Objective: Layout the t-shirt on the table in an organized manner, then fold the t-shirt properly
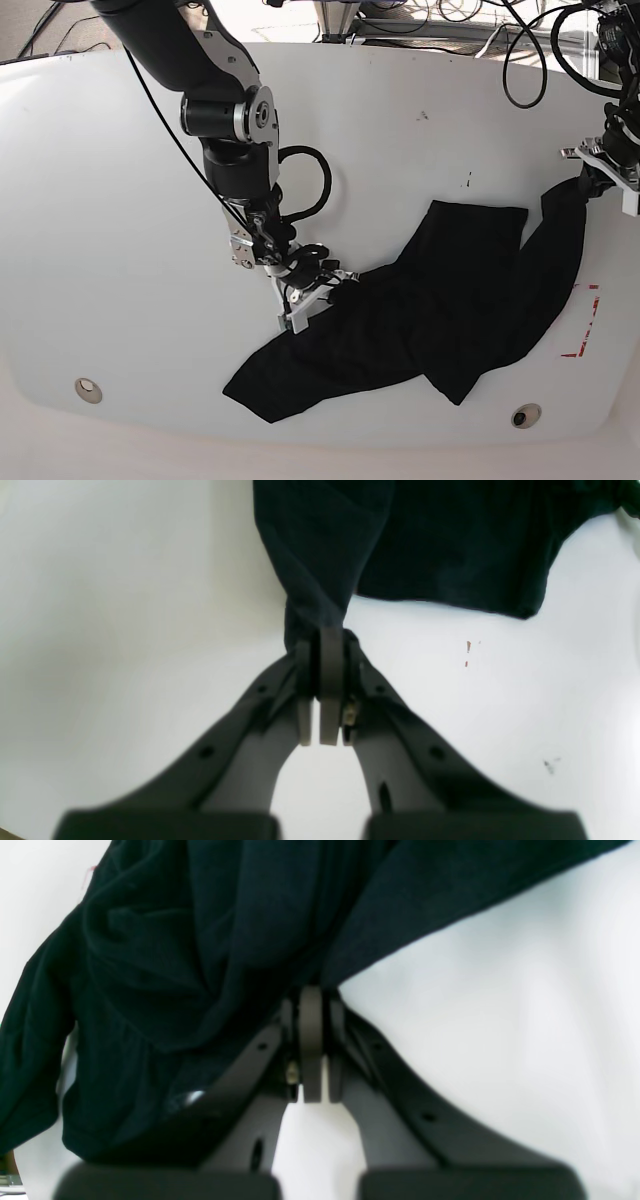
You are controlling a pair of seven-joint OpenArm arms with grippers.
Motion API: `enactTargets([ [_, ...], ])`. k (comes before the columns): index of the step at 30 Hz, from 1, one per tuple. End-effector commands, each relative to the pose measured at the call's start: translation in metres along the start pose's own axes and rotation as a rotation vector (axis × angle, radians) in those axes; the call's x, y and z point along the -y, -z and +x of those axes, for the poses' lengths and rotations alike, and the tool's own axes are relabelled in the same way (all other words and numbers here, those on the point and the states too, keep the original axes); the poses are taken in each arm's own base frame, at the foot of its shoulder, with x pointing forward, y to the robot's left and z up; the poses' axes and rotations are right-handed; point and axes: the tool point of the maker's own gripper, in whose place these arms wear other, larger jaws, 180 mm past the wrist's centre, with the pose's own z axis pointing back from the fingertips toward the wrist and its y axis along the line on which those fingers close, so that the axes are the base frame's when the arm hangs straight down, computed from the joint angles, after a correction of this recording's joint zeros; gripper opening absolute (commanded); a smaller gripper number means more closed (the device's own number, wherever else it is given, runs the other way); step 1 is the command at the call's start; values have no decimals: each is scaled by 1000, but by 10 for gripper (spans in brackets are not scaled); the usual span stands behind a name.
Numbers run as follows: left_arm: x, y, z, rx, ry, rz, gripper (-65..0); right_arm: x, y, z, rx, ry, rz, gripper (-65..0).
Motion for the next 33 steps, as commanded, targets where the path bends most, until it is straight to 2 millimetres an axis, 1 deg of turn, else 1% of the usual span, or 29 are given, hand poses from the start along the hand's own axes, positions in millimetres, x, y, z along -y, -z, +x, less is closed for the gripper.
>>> enactTargets([
  [1, 1, -3, 17, 53, 14, -3, -650, -15, -4, 48, 98, -55, 31, -650],
  [2, 2, -3, 17, 55, 14, -5, -650, -14, -5, 45, 92, -58, 28, -650],
  [3, 2, -3, 17, 55, 14, -5, -650, -6, -11, 47, 88, -70, 12, -650],
  [4, 2, -3, 17, 55, 14, -5, -650, -4, -13, 47, 84, -74, 8, -650],
  [5, 2, -3, 18, 57, 15, -5, -650, 1, -20, 53, 87, -98, -6, -650],
  [7, 3, -3, 23, 69, 15, -7, -650, 4, -28, 61, 99, -125, -18, -650],
  [8, 3, -2, 28, 82, 16, -8, -650, 6, -35, 67, 107, -146, -28, -650],
  [11, 4, -2, 35, 102, 16, -10, -650, 7, -49, 74, 116, -184, -47, -650],
  [13, 4, -2, 42, 118, 18, -10, -650, 11, -61, 82, 122, -219, -70, -650],
  [16, 5, -2, 61, 165, 22, -13, -650, 17, -84, 100, 142, -279, -112, -650],
  [18, 6, -2, 70, 188, 24, -14, -650, 16, -96, 107, 148, -308, -130, -650],
  [19, 8, -4, 79, 213, 33, -16, -650, 15, -107, 114, 154, -334, -149, -650],
  [21, 10, -6, 88, 237, 41, -16, -650, 15, -118, 121, 164, -360, -169, -650],
  [22, 12, -9, 99, 267, 50, -19, -650, 16, -132, 132, 179, -397, -195, -650],
  [23, 13, -9, 101, 273, 51, -19, -650, 15, -135, 135, 182, -407, -200, -650],
  [25, 17, -14, 115, 313, 64, -22, -650, 13, -151, 145, 197, -447, -228, -650],
  [28, 20, -18, 131, 355, 72, -26, -650, 9, -168, 158, 216, -486, -259, -650],
  [33, 22, -21, 155, 378, 76, -27, -650, 7, -196, 177, 248, -552, -314, -650],
])
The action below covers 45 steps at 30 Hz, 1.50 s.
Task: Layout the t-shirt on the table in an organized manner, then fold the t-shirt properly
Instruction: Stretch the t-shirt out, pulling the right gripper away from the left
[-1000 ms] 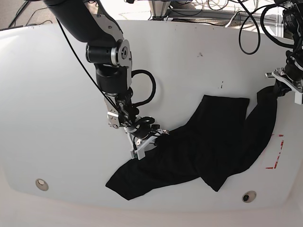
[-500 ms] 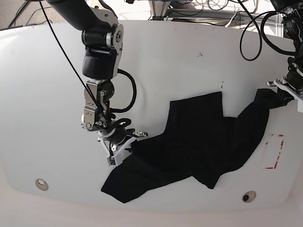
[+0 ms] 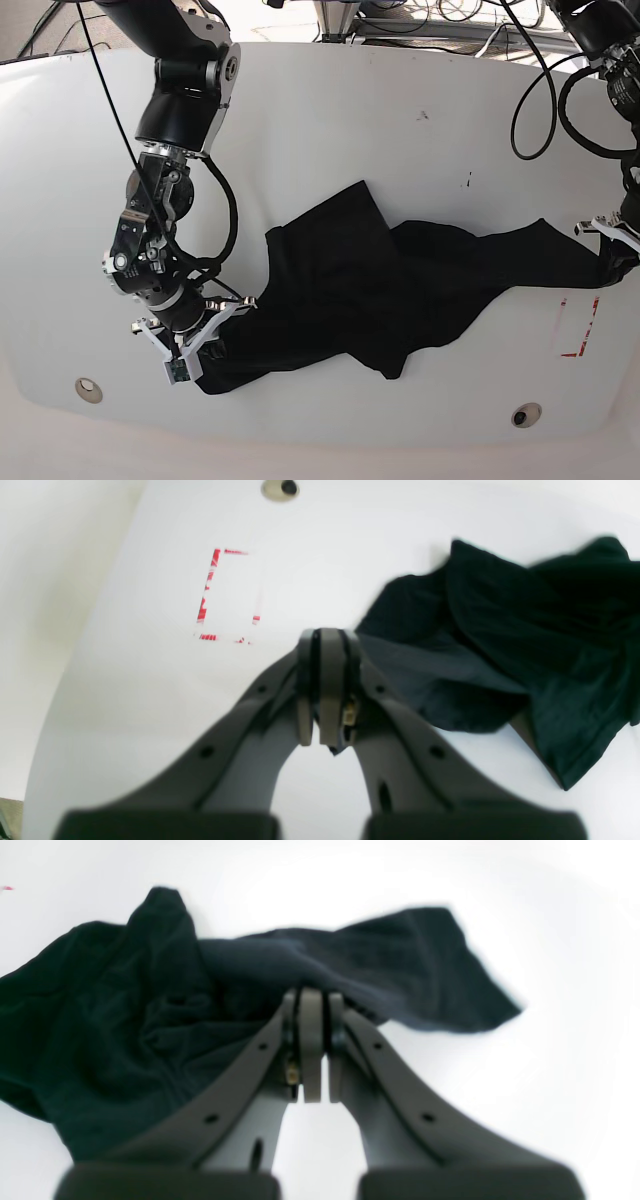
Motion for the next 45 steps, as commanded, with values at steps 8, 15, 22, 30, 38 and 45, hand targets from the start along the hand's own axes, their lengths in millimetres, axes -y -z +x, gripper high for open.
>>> enactTargets([
  [8, -12, -11, 88, 175, 95, 34, -650, 27, -40, 58, 140, -162, -84, -650],
  [15, -14, -23, 147, 311, 136, 52, -647, 52, -58, 89, 189, -235, -152, -650],
  [22, 0, -18, 186, 359, 232, 79, -647, 80, -76, 131, 246, -289, -225, -650],
  [30, 11, -20, 218, 425, 264, 103, -646, 112, -87, 174, 282, -300, -285, -650],
  [38, 10, -18, 244, 458, 278, 156, -646, 141, -101, 216, 312, -300, -327, -650],
  [45, 4, -15, 262, 476, 237, 154, -646, 159, -112, 237, 303, -311, -346, -650],
])
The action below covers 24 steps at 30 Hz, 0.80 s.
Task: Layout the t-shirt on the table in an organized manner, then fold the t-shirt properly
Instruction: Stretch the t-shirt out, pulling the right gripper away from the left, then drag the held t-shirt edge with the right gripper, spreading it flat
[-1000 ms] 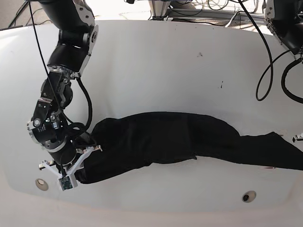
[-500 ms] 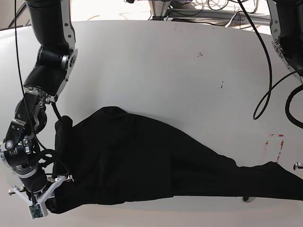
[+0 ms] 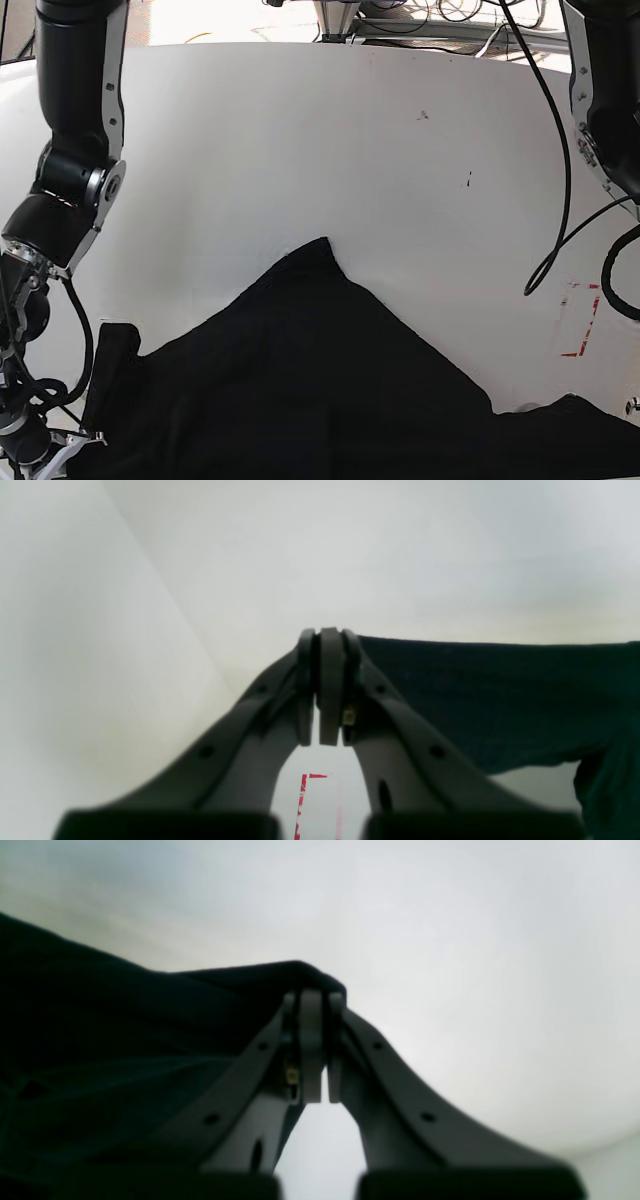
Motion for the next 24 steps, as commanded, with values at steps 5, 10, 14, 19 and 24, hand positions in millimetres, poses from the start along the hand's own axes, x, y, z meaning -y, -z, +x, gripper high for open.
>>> enactTargets([
  [5, -17, 0, 31, 81, -16, 37, -646, 25, -7, 30, 51, -17, -39, -650],
  [10, -18, 1, 34, 84, -20, 35, -646, 27, -10, 27, 25, -21, -46, -650],
  [14, -17, 4, 29, 70, -25, 29, -646, 25, -15, 24, 12, -34, -54, -650],
  [19, -12, 6, 1, -5, -27, 16, -646, 17, -23, -13, -47, -27, -62, -650],
  [24, -7, 1, -48, -117, -57, -12, -646, -4, -32, -55, -135, -47, -44, -650],
])
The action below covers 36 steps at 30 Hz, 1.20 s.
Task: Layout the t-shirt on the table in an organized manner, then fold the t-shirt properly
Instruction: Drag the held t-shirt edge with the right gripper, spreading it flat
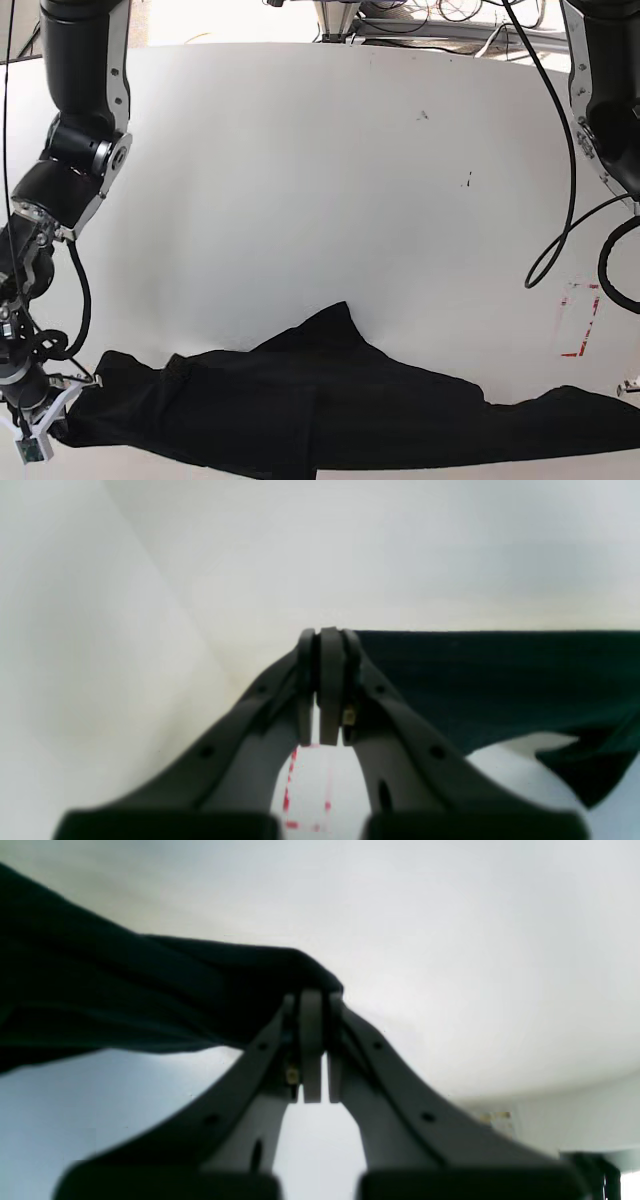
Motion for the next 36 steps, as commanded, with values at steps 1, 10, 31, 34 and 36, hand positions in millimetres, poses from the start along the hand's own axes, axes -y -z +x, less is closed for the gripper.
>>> enactTargets([
  [1, -7, -7, -10, -2, -29, -1, -646, -10, -9, -3, 17, -19, -7, -650],
  [10, -25, -41, -121, -212, -162, 2, -646, -66, -35, -88, -110, 3, 47, -650],
  [31, -43, -132, -262, -577, -221, 61, -649, -173, -94, -228, -408, 62, 248, -650],
  [34, -45, -138, -267, -595, -218, 68, -649, -177, -99, -237, -432, 61, 256, -650],
  [36, -48, -144, -272, -615, -213, 79, -647, -180, -103, -245, -453, 60, 264, -650],
])
